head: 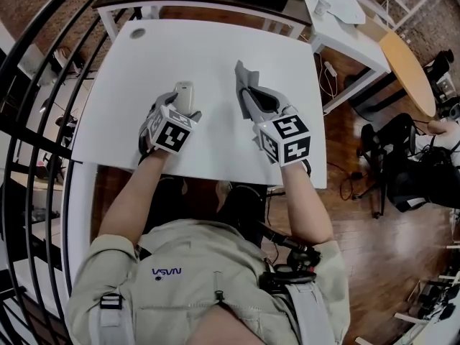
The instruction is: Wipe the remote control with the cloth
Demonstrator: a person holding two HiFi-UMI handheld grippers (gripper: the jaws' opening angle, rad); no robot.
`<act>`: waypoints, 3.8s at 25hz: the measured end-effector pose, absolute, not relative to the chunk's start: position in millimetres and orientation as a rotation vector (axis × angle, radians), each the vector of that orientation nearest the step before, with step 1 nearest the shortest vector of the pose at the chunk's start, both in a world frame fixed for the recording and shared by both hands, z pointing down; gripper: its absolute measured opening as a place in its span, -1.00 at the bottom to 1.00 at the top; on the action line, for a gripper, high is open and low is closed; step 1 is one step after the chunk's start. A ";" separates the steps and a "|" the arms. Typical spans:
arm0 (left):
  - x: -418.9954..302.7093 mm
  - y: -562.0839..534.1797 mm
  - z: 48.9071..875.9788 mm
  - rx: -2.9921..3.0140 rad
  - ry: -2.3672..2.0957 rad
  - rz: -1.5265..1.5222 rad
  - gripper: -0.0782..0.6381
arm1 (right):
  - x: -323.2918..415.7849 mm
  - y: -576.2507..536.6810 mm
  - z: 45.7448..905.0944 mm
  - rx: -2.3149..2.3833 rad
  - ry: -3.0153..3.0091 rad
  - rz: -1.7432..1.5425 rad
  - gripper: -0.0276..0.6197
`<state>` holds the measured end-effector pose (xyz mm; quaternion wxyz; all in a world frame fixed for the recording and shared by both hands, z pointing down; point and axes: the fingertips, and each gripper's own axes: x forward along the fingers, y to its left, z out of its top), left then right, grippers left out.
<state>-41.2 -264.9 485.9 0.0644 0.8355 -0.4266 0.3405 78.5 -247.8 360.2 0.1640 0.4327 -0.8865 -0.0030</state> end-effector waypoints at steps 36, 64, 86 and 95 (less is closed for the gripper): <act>5.0 -234.2 378.3 2.895 -1.340 0.639 0.06 | 65.9 -234.3 324.3 1.212 -2.666 -0.112 -0.85; 49.0 -157.2 304.1 3.562 -1.687 0.663 0.04 | 55.6 -190.0 219.7 1.216 -2.714 -0.503 -0.85; 33.6 -163.1 270.7 3.361 -1.152 -0.084 0.02 | 51.7 -170.8 238.8 1.003 -2.767 -0.432 -0.85; 46.6 -193.0 312.5 3.275 -1.034 0.043 -0.09 | 49.7 -178.4 256.1 0.932 -2.854 -0.283 -0.85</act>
